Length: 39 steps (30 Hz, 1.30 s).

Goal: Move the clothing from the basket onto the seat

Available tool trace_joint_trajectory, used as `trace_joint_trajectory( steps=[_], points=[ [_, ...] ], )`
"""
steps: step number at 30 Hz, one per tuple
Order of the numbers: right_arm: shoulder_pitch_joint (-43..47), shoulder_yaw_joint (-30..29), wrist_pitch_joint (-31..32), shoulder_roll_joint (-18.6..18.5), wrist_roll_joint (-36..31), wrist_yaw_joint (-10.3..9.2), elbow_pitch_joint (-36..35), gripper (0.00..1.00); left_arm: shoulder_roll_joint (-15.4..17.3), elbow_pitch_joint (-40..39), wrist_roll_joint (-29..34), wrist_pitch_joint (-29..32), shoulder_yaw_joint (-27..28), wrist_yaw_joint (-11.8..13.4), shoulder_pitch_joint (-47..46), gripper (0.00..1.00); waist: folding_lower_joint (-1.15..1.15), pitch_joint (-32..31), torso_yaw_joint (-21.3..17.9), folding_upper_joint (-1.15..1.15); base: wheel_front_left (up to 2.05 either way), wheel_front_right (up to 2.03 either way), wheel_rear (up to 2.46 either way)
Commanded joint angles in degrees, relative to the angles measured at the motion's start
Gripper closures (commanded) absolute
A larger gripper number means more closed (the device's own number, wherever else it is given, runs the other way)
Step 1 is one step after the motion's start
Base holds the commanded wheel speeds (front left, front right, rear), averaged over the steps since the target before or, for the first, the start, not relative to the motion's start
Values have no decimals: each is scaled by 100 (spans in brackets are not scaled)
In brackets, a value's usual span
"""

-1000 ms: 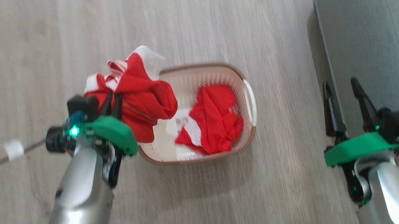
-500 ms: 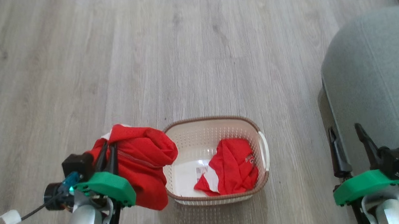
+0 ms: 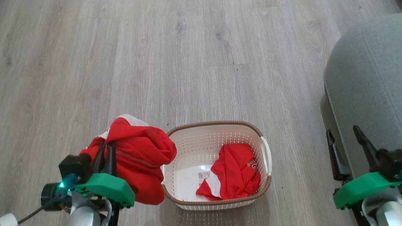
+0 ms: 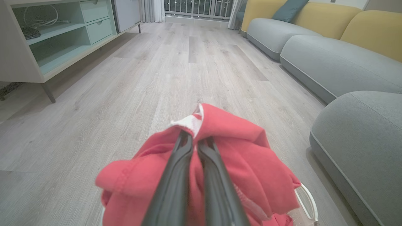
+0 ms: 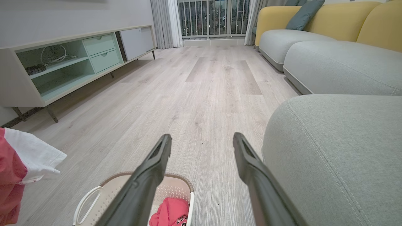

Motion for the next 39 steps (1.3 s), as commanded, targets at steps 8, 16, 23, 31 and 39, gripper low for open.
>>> trace_joint_trajectory(
  steps=[8, 16, 23, 31, 39],
  points=[
    [-106, 251, -37, -102, -19, -1, -177, 0, 153, -298, -20, -41, 117, 55, -157, 100, 1, 45, -3, 0, 0, 0, 0],
    [-367, 855, -37, -262, 60, -1, -242, 0, 131, -442, -23, 31, -58, 10, -205, 100, 1, 43, 42, 0, 0, 0, 0],
    [-977, 2269, -37, -548, 319, -1, -147, 0, 62, -673, 52, 182, -506, -175, -370, 100, 1, 10, 130, 0, 0, 0, 0],
    [-1798, 3771, -37, -701, 646, -1, 115, 0, -52, -811, 98, 328, -1339, -356, -591, 100, 1, -25, 272, 0, 0, 0, 0],
    [-2297, 4629, -37, -782, 992, -1, 554, 0, -88, -1088, -48, 366, -2206, -481, -752, 100, 1, -69, 382, 0, 0, 0, 0]
  ],
)
